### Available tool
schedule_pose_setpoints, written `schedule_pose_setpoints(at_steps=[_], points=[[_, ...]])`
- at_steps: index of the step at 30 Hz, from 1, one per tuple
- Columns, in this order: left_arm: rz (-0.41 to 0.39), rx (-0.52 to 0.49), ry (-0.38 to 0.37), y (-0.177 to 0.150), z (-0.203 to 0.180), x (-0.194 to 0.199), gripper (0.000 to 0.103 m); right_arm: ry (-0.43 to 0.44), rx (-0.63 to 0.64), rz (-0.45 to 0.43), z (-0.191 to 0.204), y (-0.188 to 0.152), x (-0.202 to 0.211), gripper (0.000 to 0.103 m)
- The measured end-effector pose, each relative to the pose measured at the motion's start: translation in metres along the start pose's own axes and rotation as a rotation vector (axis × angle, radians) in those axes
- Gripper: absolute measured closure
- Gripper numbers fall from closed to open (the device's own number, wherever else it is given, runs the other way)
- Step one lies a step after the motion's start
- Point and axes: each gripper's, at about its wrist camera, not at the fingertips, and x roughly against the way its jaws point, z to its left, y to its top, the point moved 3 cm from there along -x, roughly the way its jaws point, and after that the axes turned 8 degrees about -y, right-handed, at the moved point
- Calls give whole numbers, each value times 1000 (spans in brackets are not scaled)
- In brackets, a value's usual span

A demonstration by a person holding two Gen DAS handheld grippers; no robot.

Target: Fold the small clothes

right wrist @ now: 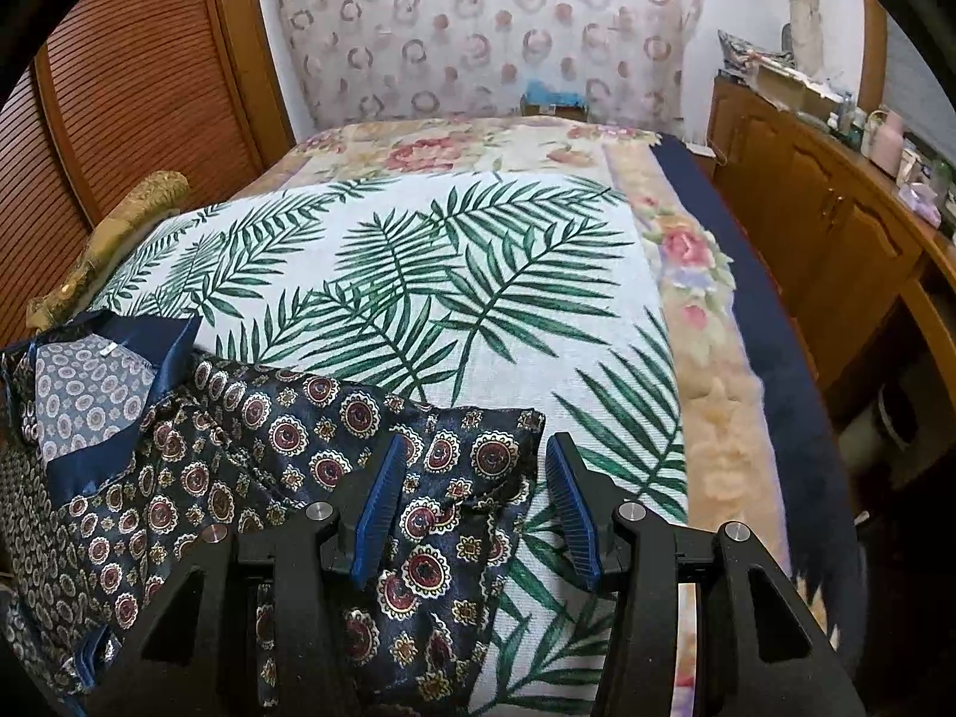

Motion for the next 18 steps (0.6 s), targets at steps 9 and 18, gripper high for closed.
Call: schedule_pose_setpoints(at_steps=[9, 18], points=[[25, -12, -55, 0, -11, -12, 85, 23, 66, -6, 12, -2, -8, 60], [-105, -64, -62, 11, -42, 32, 98, 69, 88, -152, 21, 2, 36, 95]])
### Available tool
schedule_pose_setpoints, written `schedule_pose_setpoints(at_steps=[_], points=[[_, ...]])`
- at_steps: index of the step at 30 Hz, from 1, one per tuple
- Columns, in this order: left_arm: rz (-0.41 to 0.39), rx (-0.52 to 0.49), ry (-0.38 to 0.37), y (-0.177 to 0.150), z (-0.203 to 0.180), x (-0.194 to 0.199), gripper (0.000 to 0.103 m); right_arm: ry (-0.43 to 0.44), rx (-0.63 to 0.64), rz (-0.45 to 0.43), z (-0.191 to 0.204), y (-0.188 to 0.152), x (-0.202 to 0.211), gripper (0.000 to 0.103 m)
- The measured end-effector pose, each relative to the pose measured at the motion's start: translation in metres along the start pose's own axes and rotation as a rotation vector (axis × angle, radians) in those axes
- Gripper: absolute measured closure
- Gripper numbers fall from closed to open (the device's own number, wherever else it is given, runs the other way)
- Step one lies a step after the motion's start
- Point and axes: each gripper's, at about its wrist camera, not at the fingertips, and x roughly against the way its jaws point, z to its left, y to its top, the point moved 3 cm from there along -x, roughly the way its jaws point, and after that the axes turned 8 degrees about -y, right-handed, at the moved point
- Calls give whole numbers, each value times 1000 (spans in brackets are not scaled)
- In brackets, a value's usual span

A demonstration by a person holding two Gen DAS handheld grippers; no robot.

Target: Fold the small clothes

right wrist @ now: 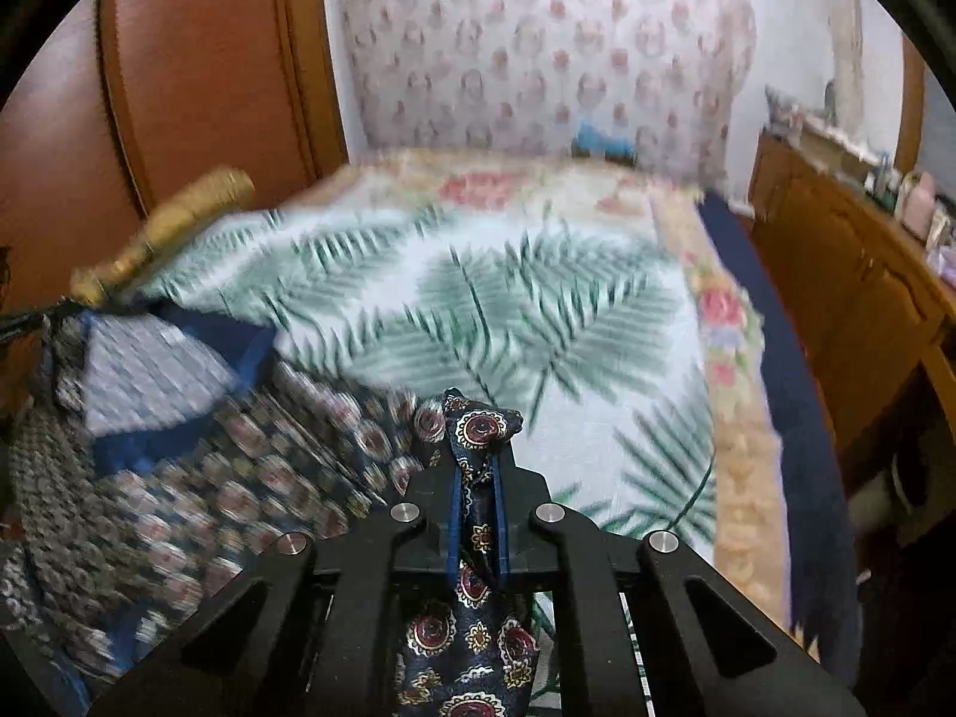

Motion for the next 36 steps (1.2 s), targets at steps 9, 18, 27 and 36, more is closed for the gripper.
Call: schedule_pose_setpoints(at_steps=[9, 18, 27, 36], points=[[-239, -74, -13, 86, -41, 49, 99, -44, -24, -225, -7, 70, 77, 96], [-217, -35, 32, 150, -18, -5, 99, -144, -77, -190, -34, 132, 51, 96], [-51, -9, 116, 126, 9, -86, 99, -208, -86, 17, -20, 100, -31, 93], [-18, 19, 83, 111, 15, -85, 66, -246, -72, 52, -13, 123, -37, 55]])
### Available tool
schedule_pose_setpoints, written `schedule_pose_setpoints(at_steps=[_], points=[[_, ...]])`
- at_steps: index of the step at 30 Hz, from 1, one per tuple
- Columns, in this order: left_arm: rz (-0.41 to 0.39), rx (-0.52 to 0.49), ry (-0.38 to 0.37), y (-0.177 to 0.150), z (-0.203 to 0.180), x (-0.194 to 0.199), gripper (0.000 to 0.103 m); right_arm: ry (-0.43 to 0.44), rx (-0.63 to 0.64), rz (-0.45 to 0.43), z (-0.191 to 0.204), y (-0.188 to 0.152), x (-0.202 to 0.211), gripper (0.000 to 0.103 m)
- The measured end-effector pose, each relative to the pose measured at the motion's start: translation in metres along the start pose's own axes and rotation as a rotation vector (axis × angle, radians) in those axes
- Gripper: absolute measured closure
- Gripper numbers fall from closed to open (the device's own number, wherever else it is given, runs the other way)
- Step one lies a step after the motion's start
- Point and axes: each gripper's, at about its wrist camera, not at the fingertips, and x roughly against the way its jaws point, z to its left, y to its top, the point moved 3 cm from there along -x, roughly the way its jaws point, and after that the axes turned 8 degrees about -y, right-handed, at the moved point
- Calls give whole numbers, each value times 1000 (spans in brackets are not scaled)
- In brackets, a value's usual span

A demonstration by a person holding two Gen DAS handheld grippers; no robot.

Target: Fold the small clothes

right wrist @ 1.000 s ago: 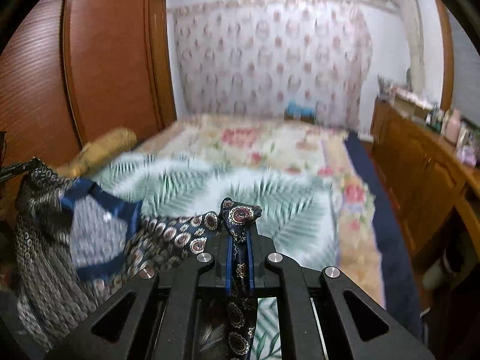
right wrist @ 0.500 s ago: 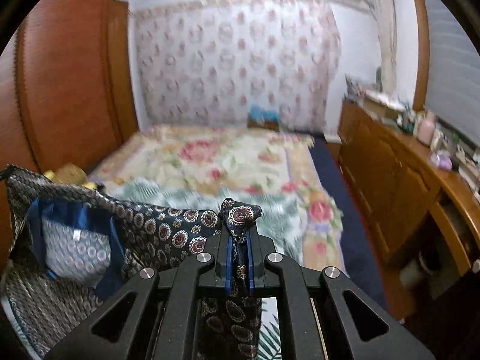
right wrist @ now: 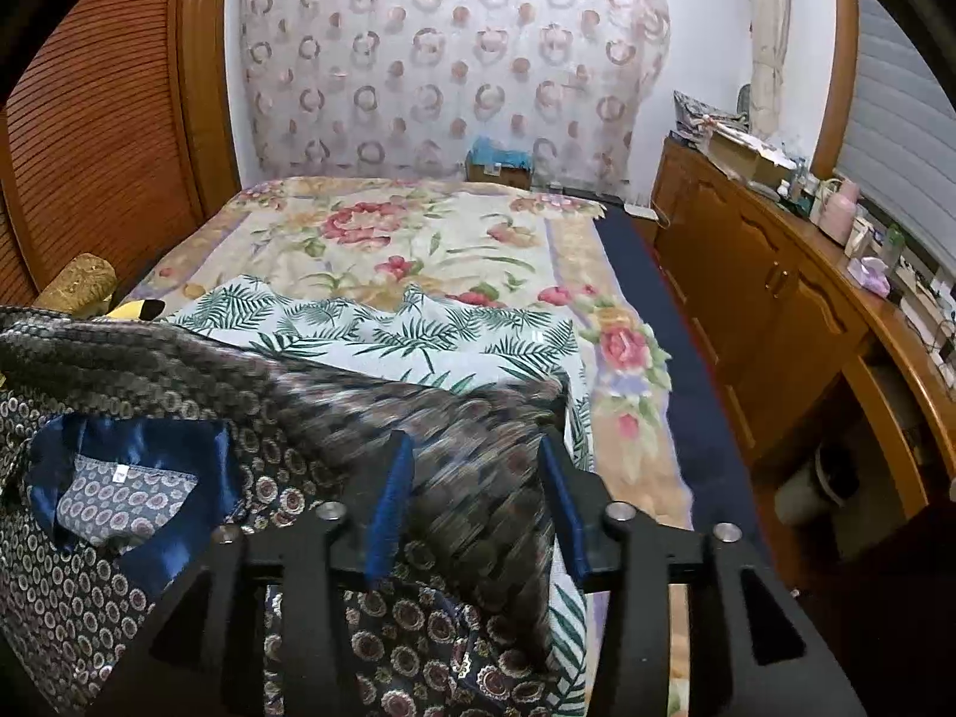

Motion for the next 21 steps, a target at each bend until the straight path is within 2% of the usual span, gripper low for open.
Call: schedule_pose_setpoints(at_steps=[1, 4, 7, 9, 11, 13, 16, 21], points=[[-1, 4, -9, -1, 0, 0, 62, 1, 2, -5, 0, -1, 1, 55], [11, 15, -31, -9, 1, 5, 61, 0, 22, -7, 7, -7, 1, 54], [28, 12, -47, -21, -1, 10, 56, 36, 37, -13, 20, -12, 0, 53], [34, 5, -59, -31, -3, 15, 46, 71, 37, -10, 26, -17, 0, 53], [37, -2, -71, -42, -7, 21, 42, 112, 43, -1, 38, -19, -1, 52], [37, -6, -73, -53, -8, 28, 42, 147, 56, 12, 50, -22, -3, 52], [23, -21, -32, -66, -12, 39, 42, 190, 70, 34, 65, -24, -9, 52], [26, -21, -61, -84, -19, 50, 42, 211, 96, 80, 82, -27, -22, 52]])
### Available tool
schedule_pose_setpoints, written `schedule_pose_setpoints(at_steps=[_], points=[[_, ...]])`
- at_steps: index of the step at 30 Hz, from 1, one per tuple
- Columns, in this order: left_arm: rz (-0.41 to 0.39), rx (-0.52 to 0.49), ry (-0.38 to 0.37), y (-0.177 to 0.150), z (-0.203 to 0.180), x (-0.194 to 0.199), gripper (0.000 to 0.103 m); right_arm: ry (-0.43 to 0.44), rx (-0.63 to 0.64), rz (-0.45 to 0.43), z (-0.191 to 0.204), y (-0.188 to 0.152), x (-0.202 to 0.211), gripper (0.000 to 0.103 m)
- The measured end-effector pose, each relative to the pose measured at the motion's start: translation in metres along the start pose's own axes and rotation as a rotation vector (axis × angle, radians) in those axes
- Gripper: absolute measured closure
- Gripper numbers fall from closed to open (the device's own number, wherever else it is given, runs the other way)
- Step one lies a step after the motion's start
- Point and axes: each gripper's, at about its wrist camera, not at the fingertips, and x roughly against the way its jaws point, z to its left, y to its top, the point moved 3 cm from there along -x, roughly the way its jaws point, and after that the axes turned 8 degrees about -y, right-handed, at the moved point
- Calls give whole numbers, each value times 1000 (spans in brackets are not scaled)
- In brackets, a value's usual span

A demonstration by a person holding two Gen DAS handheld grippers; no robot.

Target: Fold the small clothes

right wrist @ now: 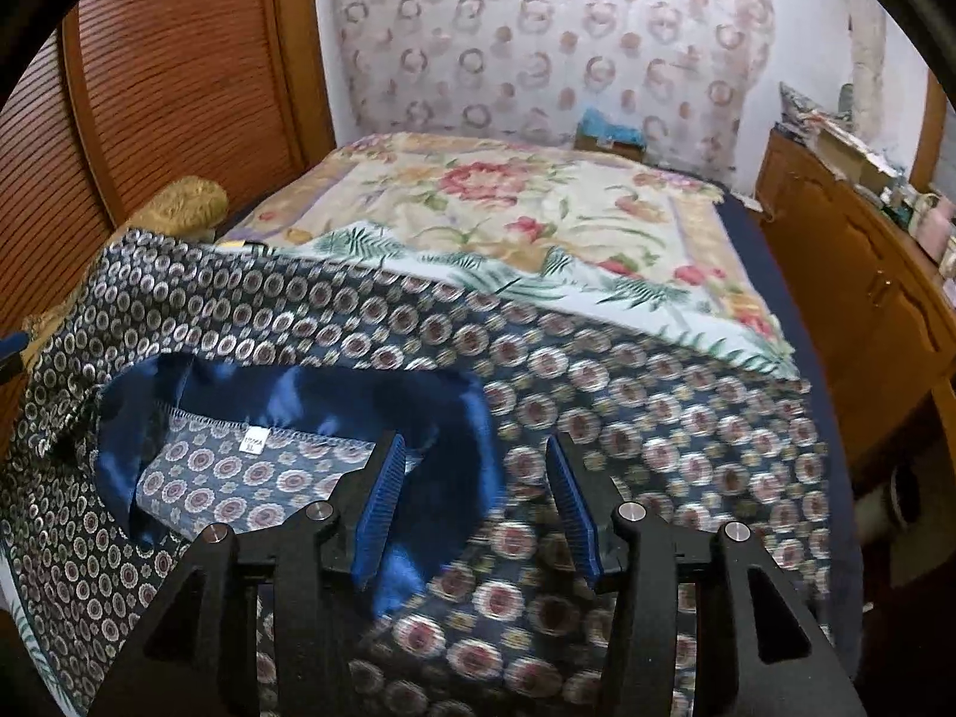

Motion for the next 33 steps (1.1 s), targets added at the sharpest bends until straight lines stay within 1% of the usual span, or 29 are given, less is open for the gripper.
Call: schedule_pose_setpoints(at_steps=[3, 8, 12, 14, 15, 16, 17, 18, 19, 20, 22, 27, 30, 33], points=[[16, 2, 2, -13, -5, 0, 42, -32, 5, 28, 0, -1, -11, 52], [20, -7, 11, -25, -11, -3, 42, -30, -2, 51, -6, -2, -22, 52], [29, 1, 13, -29, -12, -6, 42, -30, 2, 44, -12, -6, -24, 52], [35, 1, 18, -31, -12, -7, 42, -37, 11, 38, -4, -11, -29, 53], [36, 0, 21, -32, -12, -8, 42, -39, 19, 35, 0, -14, -28, 59], [37, -3, 25, -33, -12, -9, 42, -50, 27, 30, 4, -15, -30, 63], [40, -4, 29, -33, -11, -10, 42, -62, 31, 25, 4, -16, -28, 76], [46, 0, 31, -34, -10, -12, 42, -59, 35, 25, 8, -19, -27, 85], [50, 4, 31, -34, -9, -13, 42, -52, 40, 23, 13, -20, -24, 88], [53, 6, 30, -35, -9, -14, 42, -50, 46, 19, 14, -22, -20, 94], [51, 3, 31, -36, -9, -14, 42, -40, 56, -6, 17, -28, -8, 96], [43, 4, 33, -39, -8, -14, 42, -26, 65, -96, 25, -45, 31, 97], [32, 12, 33, -40, -6, -11, 42, -38, 80, -148, 31, -62, 55, 97], [15, 21, 26, -41, -5, -6, 42, -50, 99, -175, 37, -85, 73, 97]])
